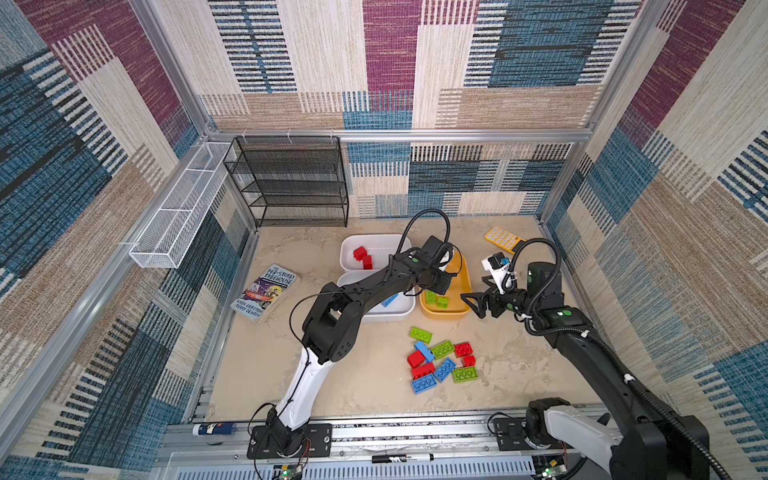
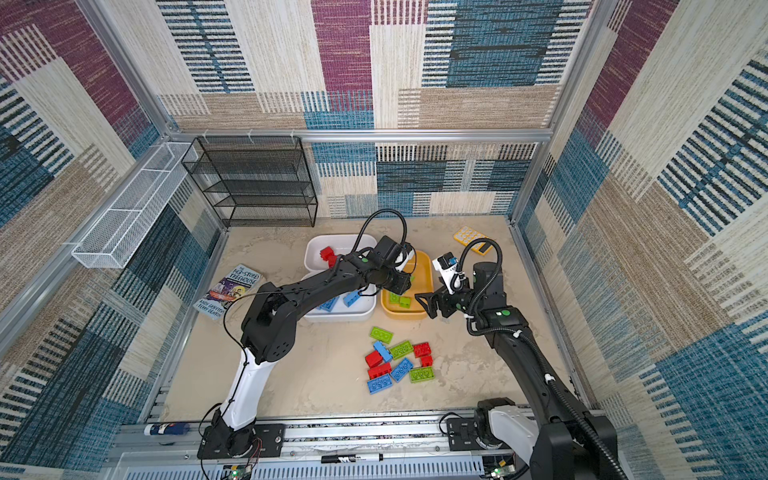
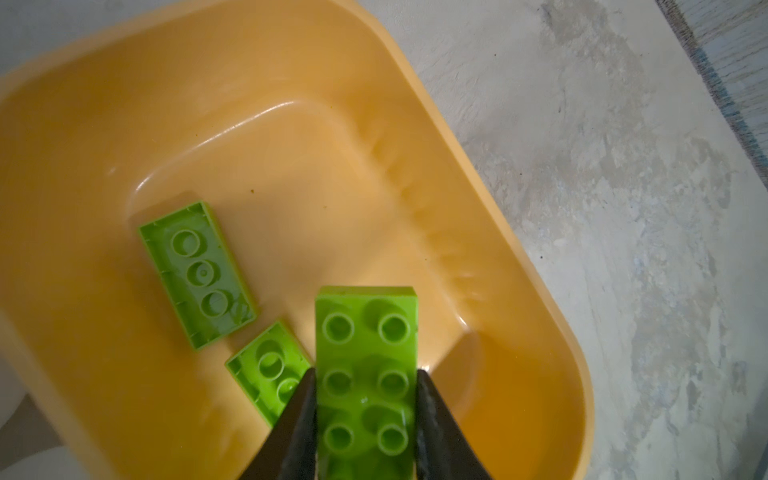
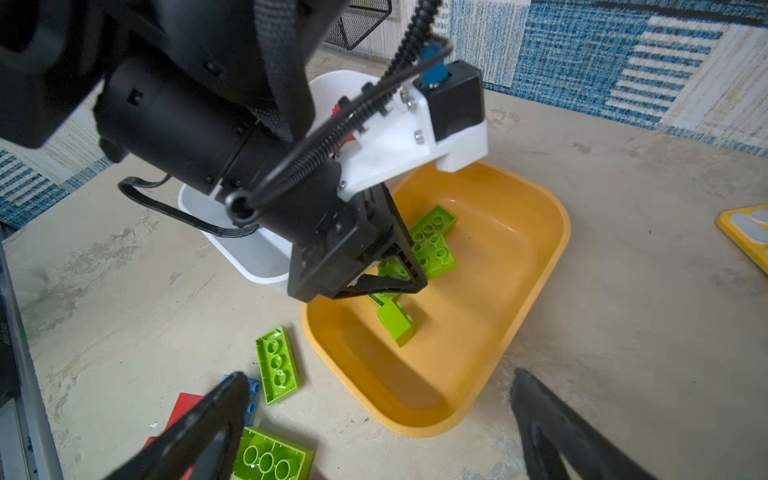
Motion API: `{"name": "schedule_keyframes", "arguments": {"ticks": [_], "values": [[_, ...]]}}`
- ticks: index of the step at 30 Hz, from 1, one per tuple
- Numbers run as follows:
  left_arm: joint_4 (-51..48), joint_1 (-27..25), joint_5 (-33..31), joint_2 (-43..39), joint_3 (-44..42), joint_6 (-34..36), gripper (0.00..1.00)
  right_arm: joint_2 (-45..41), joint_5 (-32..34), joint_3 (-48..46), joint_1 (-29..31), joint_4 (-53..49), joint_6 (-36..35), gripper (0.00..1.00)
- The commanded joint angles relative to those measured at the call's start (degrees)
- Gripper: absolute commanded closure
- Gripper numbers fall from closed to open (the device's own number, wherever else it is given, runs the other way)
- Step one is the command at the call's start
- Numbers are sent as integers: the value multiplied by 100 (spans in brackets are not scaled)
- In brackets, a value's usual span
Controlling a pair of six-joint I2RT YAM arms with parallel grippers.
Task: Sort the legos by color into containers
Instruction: 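Lift the lime-green brick, carry it into the yellow tray, release it, then draw the left gripper back beside the white boxes while the right gripper reaches the pile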
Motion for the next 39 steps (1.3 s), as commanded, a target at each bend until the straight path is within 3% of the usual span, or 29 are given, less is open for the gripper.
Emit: {"name": "schedule_keyframes", "arguments": {"ticks": [1, 4, 9, 14, 17, 28, 39], "values": [[-107, 39, 19, 8, 134, -33, 52, 115, -208, 110, 4, -94, -287, 1], [-295, 73, 83, -211, 16, 137, 38, 269, -415, 253, 30, -347, -540, 1], [-401, 183, 251, -979, -550, 273, 27, 272, -568, 237, 105, -267, -588, 1], [-580, 547, 999, -2010, -1365, 173, 21, 367, -450, 215, 502, -311, -637, 1], [-539, 851, 1466, -2688, -1997, 91, 1, 451, -237, 173, 821, -339, -702, 0], [63, 1821, 3250, -4230, -3630, -336, 1, 1146, 1145, 66, 2149, -202, -1014, 6], [384, 2223, 3606, -4790, -4455, -597, 1, 2061, 1894, 247, 2846, -127, -1811, 23]]}}
